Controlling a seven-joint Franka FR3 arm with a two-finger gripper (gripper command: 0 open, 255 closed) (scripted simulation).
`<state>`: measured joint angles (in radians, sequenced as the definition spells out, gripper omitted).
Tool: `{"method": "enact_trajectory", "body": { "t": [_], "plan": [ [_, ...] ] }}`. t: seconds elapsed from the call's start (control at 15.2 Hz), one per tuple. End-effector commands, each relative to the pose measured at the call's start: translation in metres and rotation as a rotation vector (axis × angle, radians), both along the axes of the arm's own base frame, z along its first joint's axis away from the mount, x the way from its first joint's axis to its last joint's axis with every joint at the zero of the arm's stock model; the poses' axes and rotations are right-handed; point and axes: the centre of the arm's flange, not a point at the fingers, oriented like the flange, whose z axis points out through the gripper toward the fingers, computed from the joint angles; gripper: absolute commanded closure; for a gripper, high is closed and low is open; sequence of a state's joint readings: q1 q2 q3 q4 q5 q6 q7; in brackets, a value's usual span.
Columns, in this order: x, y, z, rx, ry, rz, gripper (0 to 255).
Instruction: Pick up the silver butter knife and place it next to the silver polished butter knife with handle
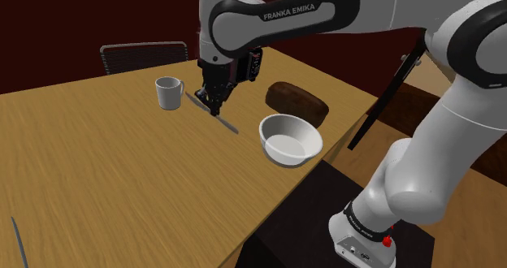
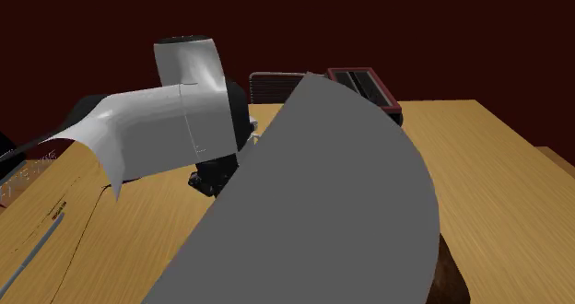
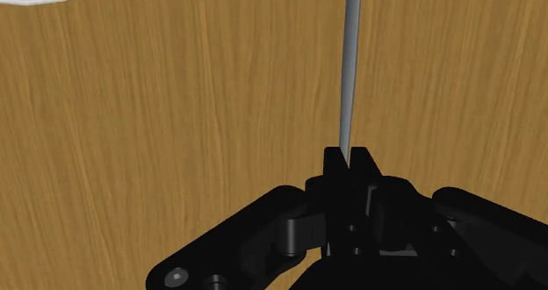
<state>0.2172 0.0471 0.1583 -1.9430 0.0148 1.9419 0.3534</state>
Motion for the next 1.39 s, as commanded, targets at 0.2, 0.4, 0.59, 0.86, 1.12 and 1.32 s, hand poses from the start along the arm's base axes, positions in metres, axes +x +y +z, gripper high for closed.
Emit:
{"method": "enact_trajectory", "body": {
  "t": [0.2, 0.4, 0.59, 0.86, 1.12, 1.32],
  "plan": [
    [-0.037, 0.053, 0.0, 0.0, 0.0, -0.001, 255],
    [-0.061, 0.085, 0.001, 0.0, 0.0, -0.001, 255],
    [-0.085, 0.117, 0.002, 0.0, 0.0, -0.001, 255],
    [-0.116, 0.159, 0.003, 0.0, 0.0, -0.001, 255],
    [-0.148, 0.202, 0.003, 0.0, 0.0, -0.001, 255],
    [-0.171, 0.234, 0.004, 0.0, 0.0, -0.001, 255]
  ]
}}
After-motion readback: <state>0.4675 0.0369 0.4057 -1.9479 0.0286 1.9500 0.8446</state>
